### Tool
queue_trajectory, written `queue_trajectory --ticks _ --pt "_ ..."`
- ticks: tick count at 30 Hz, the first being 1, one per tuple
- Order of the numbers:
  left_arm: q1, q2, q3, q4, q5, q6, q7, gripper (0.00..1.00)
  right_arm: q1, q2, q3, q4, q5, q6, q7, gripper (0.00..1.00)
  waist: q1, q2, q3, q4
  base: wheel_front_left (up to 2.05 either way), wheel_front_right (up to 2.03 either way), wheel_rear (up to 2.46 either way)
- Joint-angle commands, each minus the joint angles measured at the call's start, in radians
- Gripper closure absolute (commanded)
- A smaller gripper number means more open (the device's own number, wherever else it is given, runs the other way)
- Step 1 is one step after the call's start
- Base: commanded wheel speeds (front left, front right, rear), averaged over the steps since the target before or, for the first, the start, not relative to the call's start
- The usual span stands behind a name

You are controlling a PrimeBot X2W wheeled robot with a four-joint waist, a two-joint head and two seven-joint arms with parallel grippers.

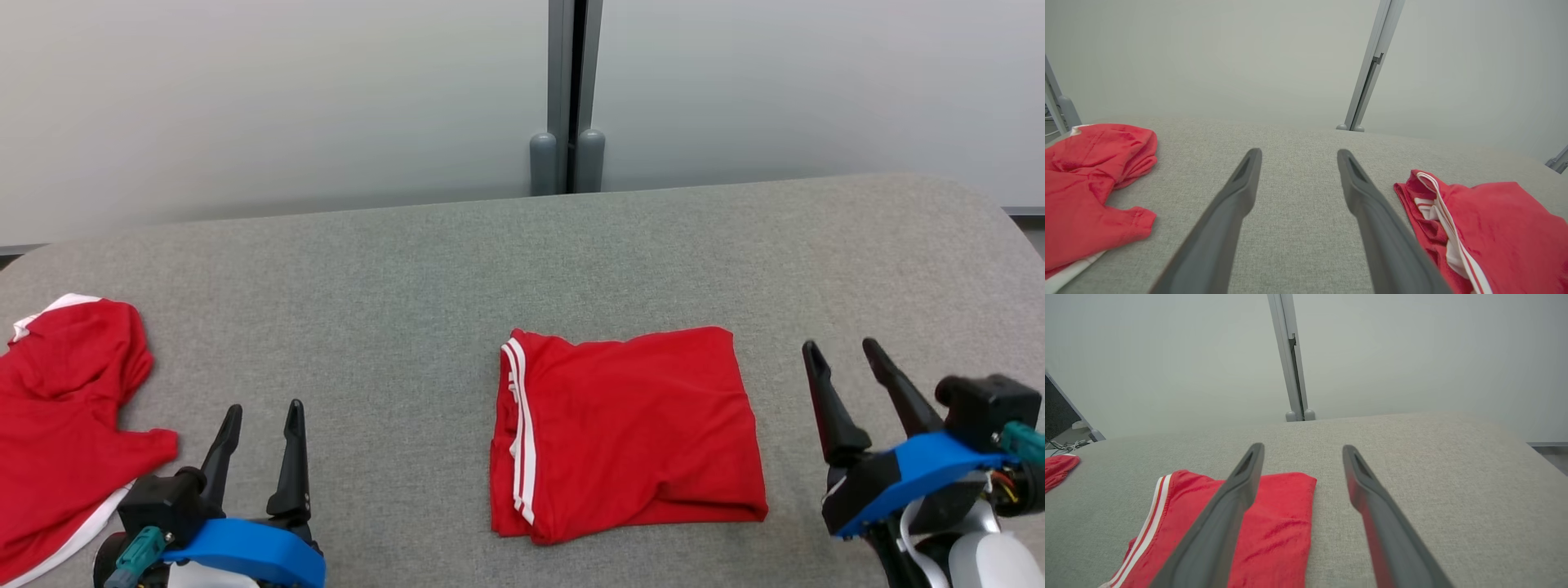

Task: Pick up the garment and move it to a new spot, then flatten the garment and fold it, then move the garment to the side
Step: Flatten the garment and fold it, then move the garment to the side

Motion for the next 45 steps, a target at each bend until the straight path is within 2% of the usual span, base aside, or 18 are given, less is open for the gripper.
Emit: queue_trajectory --ticks 1,13,31,37,45 --pt "0.012 0.005 0.005 -0.007 0.000 0.009 -0.003 0.00 0.029 -0.005 0.001 0.001 -0.017 0.001 -0.016 0.00 0.0000 0.0000 -0.005 0.002 0.00 0.00 0.00" --pt "0.032 0.015 -0.002 -0.019 -0.006 0.025 0.011 0.00 0.082 0.002 -0.006 0.083 -0.030 0.001 -0.111 0.00 0.0000 0.0000 -0.033 0.013 0.00 0.00 0.00" --pt "0.032 0.020 -0.014 -0.065 -0.008 0.051 0.036 0.00 0.067 0.019 -0.015 0.116 -0.031 0.001 -0.079 0.00 0.0000 0.0000 -0.010 0.016 0.00 0.00 0.00" --pt "0.004 0.027 -0.019 -0.090 0.001 0.052 0.041 0.00 -0.017 0.019 0.020 0.128 -0.044 0.001 0.003 0.00 0.0000 0.0000 0.033 0.021 0.00 0.00 0.00" --pt "-0.067 0.034 -0.029 -0.113 0.020 0.042 0.051 0.00 -0.183 0.020 -0.014 0.286 -0.091 0.001 0.267 0.00 0.0000 0.0000 0.111 0.051 0.00 0.00 0.00"
